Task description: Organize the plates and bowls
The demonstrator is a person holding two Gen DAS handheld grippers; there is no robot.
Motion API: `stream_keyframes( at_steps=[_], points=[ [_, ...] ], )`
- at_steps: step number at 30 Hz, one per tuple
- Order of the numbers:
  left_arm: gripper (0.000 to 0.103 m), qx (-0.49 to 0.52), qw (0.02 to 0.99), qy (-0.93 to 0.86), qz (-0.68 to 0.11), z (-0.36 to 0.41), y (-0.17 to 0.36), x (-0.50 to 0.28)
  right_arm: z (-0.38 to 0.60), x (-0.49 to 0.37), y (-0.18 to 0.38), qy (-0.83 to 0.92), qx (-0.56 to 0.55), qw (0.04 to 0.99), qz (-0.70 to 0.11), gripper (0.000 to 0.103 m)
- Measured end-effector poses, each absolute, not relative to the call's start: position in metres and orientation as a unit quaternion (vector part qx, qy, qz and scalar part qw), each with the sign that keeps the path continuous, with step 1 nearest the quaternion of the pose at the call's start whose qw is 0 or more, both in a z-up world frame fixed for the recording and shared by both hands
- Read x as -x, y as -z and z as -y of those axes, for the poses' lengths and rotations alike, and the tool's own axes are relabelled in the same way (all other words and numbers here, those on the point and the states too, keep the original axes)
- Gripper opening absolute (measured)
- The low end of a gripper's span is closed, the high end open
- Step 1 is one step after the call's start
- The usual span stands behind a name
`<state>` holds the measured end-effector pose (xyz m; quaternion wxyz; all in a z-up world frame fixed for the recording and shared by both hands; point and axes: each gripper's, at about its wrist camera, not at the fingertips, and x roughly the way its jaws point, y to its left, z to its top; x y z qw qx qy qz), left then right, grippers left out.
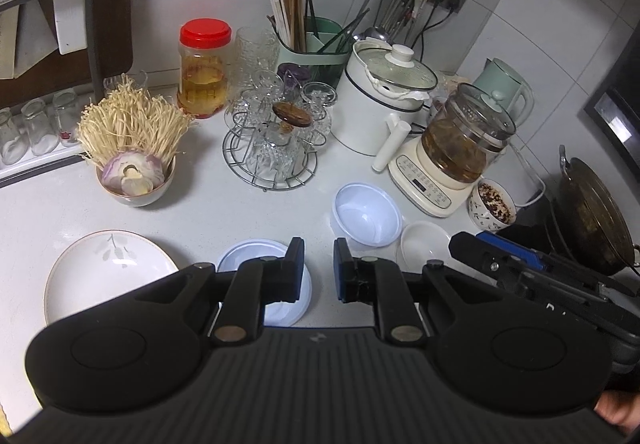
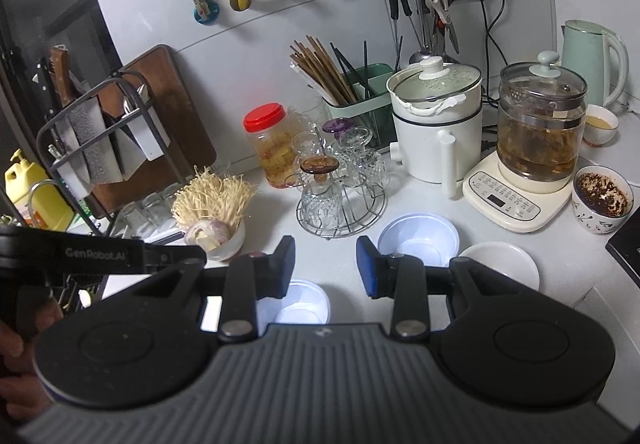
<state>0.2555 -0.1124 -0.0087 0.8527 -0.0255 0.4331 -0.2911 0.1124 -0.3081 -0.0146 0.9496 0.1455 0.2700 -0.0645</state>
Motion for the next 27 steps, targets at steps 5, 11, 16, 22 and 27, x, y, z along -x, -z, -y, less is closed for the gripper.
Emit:
stream_keyframes(
  at_steps=[5,11,16,22,27],
  points=[
    [0.021,0.026,0.841,0.316,-0.438,0.110,0.010,-0.259,0.303,-0.113,0.019,0.080,-0.153,0.947,-0.272,0.037],
    [0.025,0.008,0.838,0.343,-0.425,0.107,0.008,-0.261,0.297,-0.109,0.017,0.114,-0.156,0.944,-0.268,0.037],
    [0.031,0.002,0.828,0.365,-0.426,0.107,0.013,-0.267,0.291,-0.104,0.015,0.144,-0.163,0.940,-0.263,0.037],
    [0.032,-0.016,0.807,0.405,-0.429,0.110,0.022,-0.273,0.285,-0.093,0.016,0.181,-0.172,0.934,-0.255,0.037],
    [0.032,-0.021,0.800,0.427,-0.420,0.117,0.026,-0.270,0.281,-0.084,0.022,0.199,-0.171,0.931,-0.253,0.037]
  ],
)
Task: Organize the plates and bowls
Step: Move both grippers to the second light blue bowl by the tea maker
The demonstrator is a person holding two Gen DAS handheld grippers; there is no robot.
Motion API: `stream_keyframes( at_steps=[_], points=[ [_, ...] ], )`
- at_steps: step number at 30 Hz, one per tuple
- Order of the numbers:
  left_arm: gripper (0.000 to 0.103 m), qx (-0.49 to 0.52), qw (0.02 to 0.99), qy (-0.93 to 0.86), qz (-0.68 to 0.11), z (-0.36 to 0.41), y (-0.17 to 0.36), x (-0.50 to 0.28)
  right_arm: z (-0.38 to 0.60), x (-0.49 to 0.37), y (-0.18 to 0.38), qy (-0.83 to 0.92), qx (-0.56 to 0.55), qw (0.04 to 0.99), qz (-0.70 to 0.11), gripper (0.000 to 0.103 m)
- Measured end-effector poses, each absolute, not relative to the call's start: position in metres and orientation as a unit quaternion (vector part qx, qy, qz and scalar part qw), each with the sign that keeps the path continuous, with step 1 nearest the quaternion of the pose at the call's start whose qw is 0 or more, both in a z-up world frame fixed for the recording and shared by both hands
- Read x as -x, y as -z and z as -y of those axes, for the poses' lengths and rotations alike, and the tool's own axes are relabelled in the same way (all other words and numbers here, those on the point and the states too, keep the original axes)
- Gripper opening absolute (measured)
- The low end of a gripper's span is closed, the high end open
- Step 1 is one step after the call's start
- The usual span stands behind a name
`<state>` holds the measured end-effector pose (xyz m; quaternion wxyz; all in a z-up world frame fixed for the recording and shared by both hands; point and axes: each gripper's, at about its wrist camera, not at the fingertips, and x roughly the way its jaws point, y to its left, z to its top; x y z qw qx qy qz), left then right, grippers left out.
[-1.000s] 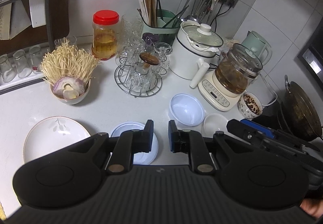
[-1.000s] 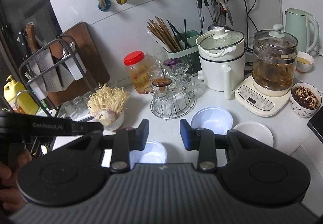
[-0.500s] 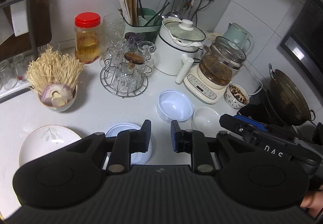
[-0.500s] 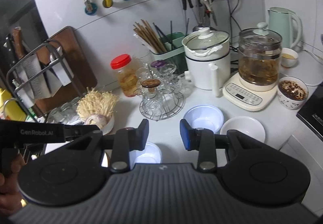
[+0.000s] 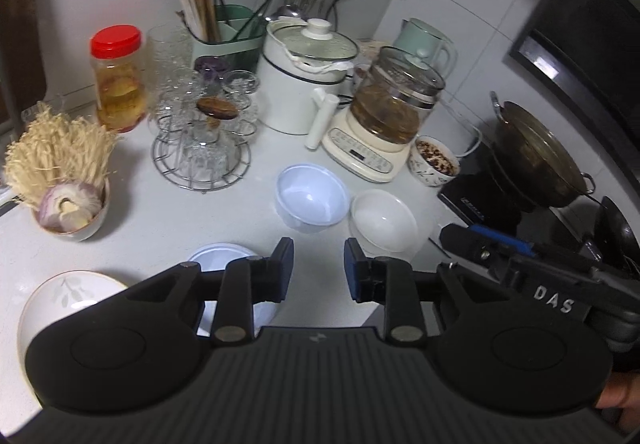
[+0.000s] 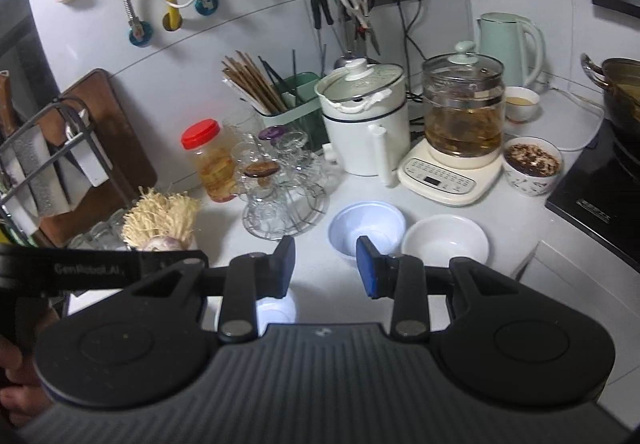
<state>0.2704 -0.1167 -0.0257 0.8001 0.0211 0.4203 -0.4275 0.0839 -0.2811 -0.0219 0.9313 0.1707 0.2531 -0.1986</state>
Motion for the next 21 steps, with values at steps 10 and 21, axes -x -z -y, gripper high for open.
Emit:
stream_keyframes(
  at_steps=[10,21],
  points=[
    [0.043,-0.023,0.793,0.424,-0.437,0.145,0.050,-0.280,0.303,-0.082,0.042,0.218,-0.190,0.919,-0.269,0.037],
    [0.053,-0.008,0.809,0.376,-0.452,0.191,0.069,-0.308,0.364,-0.117,0.052,0.187,-0.188,0.919,-0.292,0.056]
  ],
)
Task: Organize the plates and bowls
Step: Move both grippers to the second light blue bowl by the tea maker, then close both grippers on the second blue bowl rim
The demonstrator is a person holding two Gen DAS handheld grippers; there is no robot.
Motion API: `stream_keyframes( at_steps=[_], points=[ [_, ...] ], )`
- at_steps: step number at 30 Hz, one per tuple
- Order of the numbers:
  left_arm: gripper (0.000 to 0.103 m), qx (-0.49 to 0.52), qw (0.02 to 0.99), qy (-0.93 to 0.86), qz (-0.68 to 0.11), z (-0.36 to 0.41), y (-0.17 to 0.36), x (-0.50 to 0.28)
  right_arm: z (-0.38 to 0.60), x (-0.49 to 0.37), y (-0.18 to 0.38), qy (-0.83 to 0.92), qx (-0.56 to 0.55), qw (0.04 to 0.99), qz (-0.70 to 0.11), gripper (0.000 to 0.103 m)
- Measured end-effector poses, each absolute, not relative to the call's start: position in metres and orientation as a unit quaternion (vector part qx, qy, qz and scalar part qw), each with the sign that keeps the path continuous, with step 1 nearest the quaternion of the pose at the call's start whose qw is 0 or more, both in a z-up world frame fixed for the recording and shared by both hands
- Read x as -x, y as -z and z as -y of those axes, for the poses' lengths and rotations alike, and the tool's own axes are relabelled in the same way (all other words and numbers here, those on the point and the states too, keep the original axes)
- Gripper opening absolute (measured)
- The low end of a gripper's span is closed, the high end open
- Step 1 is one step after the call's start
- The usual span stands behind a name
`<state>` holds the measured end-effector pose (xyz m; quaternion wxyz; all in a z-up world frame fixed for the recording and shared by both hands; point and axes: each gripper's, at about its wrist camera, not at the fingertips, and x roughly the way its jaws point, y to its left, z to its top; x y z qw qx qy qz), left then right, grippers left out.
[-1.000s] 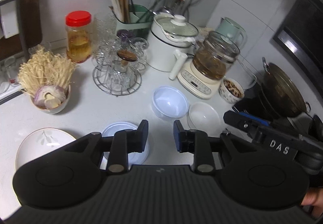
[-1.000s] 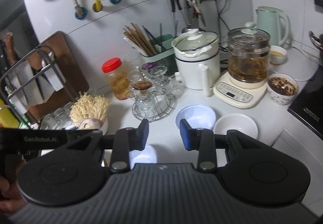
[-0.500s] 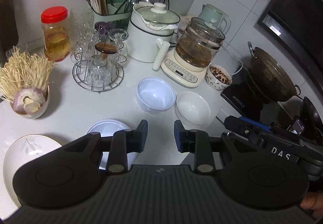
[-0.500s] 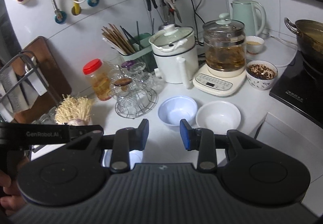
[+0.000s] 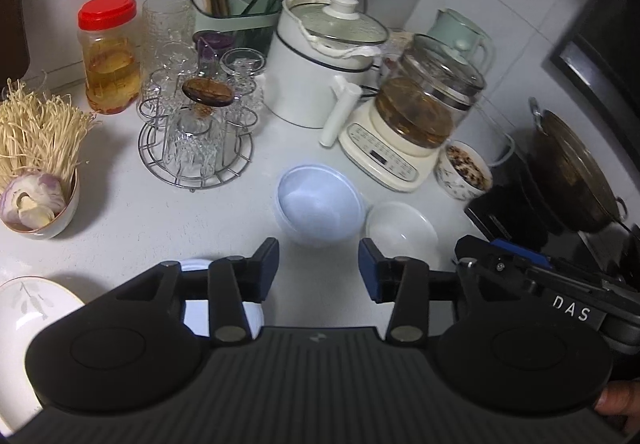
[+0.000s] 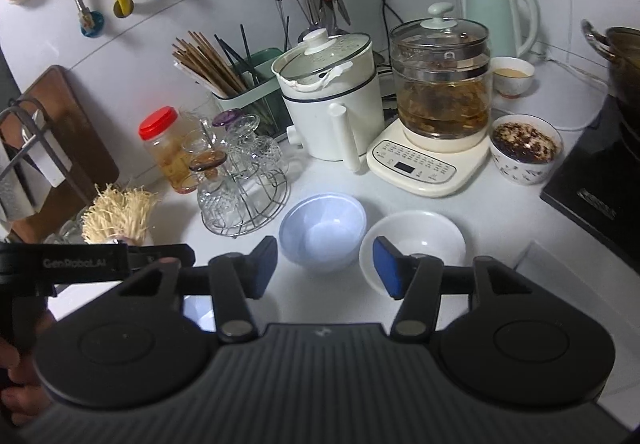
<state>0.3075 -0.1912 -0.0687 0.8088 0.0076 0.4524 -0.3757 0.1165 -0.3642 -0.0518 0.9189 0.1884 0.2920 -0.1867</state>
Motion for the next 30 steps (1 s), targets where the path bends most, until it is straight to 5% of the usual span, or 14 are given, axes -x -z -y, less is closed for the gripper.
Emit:
stream_keyframes(
  at_steps=[4,8,13,22,26,30],
  points=[
    [0.062,0.000,0.817,0.352,-0.458,0.211,0.078,-0.322,0.390,-0.138,0.057,0.169,-0.187,0.918,-0.305,0.060],
    [0.064,0.016,0.816,0.329,-0.475,0.229,0.092,-0.339,0.416,-0.160,0.063,0.147,-0.189,0.917,-0.319,0.087],
    [0.064,0.029,0.811,0.306,-0.498,0.250,0.114,-0.357,0.442,-0.189,0.073,0.118,-0.183,0.914,-0.344,0.087],
    [0.063,0.033,0.806,0.282,-0.519,0.271,0.162,-0.380,0.468,-0.233,0.116,0.070,-0.184,0.908,-0.368,0.086],
    [0.062,0.035,0.809,0.275,-0.519,0.275,0.175,-0.390,0.466,-0.249,0.131,0.053,-0.185,0.903,-0.384,0.071],
    [0.050,0.039,0.810,0.270,-0.519,0.278,0.181,-0.398,0.465,-0.262,0.142,0.048,-0.180,0.899,-0.397,0.056]
  ],
)
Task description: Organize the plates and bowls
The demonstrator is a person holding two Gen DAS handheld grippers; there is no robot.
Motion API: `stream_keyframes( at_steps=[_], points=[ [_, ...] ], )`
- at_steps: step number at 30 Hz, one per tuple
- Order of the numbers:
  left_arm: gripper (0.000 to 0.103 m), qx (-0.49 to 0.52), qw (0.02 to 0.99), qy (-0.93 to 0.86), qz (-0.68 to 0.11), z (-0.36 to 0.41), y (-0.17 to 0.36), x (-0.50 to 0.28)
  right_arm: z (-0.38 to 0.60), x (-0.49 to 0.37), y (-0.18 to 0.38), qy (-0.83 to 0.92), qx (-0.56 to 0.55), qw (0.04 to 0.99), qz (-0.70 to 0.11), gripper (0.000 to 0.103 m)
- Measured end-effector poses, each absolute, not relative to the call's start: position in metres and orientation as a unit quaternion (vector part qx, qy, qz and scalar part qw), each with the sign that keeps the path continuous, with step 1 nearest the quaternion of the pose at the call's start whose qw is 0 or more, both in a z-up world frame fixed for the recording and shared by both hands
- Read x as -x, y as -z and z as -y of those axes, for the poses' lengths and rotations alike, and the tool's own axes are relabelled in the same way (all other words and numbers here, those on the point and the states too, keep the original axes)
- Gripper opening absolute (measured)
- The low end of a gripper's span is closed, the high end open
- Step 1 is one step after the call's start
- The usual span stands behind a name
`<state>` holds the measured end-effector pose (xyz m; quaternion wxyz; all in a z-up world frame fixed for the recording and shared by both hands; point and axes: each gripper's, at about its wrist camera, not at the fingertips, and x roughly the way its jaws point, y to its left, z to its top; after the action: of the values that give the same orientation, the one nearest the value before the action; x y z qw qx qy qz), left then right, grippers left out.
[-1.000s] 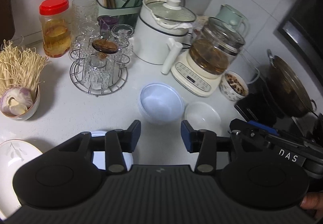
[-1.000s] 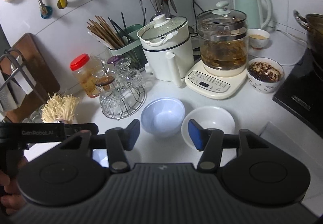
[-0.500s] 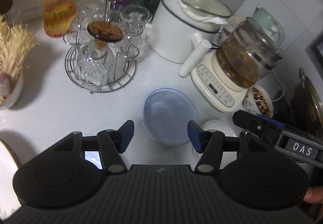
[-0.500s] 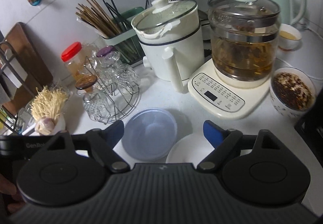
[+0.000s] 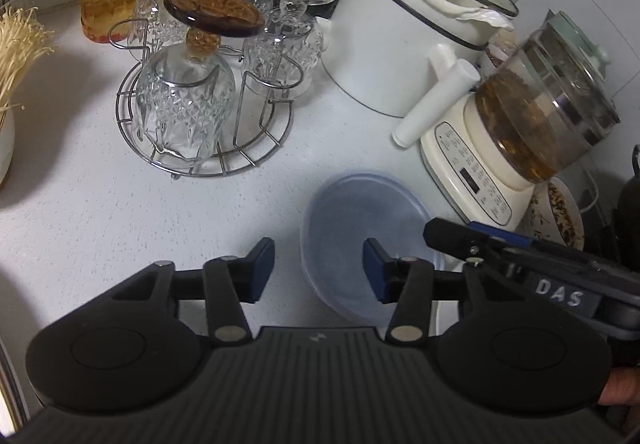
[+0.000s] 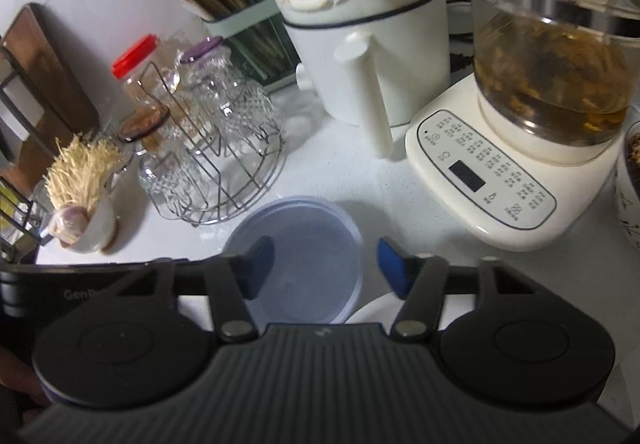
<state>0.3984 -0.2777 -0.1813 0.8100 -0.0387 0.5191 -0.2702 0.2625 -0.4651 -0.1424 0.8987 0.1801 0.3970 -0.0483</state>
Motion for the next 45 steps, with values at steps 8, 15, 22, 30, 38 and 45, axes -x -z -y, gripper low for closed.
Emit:
stream_keyframes(
  at_steps=[8,15,22,30,38,45],
  points=[
    [0.029,0.045,0.804,0.274,-0.527,0.279,0.194,-0.409,0.468,-0.277,0.158,0.053,-0.163,0.895,-0.411,0.037],
    [0.027,0.045,0.809,0.285,-0.512,0.279,0.195,-0.410,0.470,-0.280,0.172,0.065,-0.179,0.890,-0.413,0.022],
    [0.027,0.060,0.815,0.283,-0.502,0.269,0.192,-0.413,0.472,-0.281,0.175,0.062,-0.204,0.886,-0.412,0.015],
    [0.027,0.068,0.820,0.276,-0.498,0.258,0.172,-0.409,0.465,-0.280,0.156,0.050,-0.211,0.885,-0.412,0.015],
    [0.027,0.069,0.826,0.269,-0.491,0.246,0.130,-0.396,0.453,-0.270,0.119,0.036,-0.206,0.888,-0.409,0.015],
    [0.027,0.072,0.832,0.265,-0.482,0.230,0.093,-0.384,0.438,-0.259,0.085,0.026,-0.205,0.894,-0.398,0.015]
  ],
)
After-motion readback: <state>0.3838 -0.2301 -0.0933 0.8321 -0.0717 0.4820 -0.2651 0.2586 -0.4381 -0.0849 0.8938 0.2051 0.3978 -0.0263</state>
